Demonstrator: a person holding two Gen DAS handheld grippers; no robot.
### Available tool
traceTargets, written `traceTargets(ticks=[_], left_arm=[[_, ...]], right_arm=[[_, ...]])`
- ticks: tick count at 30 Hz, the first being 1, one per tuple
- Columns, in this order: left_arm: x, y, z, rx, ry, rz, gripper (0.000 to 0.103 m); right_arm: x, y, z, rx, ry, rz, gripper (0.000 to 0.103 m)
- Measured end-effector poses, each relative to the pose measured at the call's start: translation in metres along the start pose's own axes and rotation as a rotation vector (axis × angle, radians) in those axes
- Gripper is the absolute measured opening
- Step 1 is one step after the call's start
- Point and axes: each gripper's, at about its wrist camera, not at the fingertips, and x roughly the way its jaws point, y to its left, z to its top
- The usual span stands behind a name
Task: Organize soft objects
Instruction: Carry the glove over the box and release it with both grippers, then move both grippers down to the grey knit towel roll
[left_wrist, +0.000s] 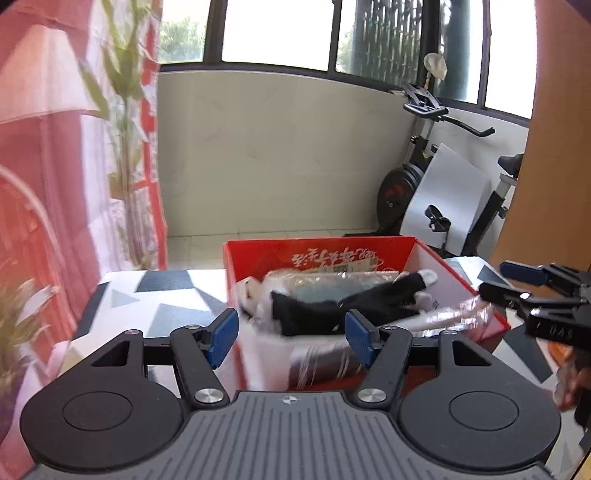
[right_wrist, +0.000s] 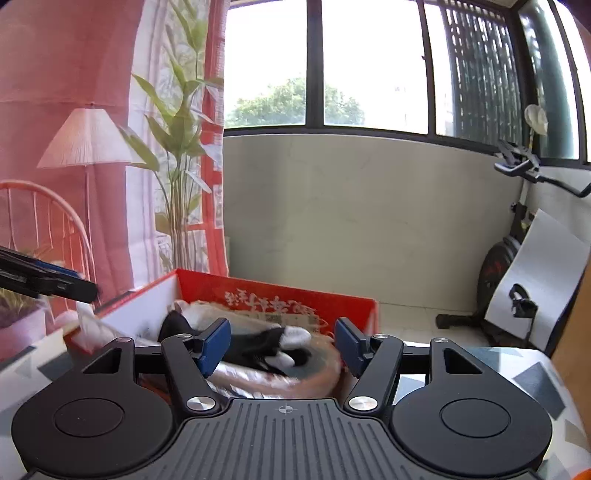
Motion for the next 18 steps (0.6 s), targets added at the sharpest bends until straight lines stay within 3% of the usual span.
traceTargets(ticks=[1,3,4,6,8,18], left_arm=[[-0.005,0.001,-0.005,-0.009,-0.005,0.008,0.068],[-0.013,0.006,-0.017,-0.041,-0.024,-0.014,0.075],[-0.016,0.008,-0.023,-0.062,-0.036,-0.052,0.083],[-0.019,0.01,-0.034,-0.097,-0.054,-0.087,0.095],[-0.02,0.008,-0.043,-0.096,-0.064,-0.076,0.103],[0.016,0.013,-0.086,-0.143,0.091,-0.024,0.103]], right_arm=[[-0.004,-0.002,-0.003,0.008,-0.006,0.0,0.062],[-0.015,-0.009,-0.013,0.037,-0.02,0.012,0.078],[-0.019,-0.012,-0.017,0.054,-0.03,0.008,0.082],[-0.029,-0.017,-0.028,0.093,-0.044,-0.011,0.099],[-0.037,-0.021,-0.041,0.128,-0.055,-0.019,0.102],[-0.03,-0.023,-0.105,0.16,0.123,-0.052,0.103]])
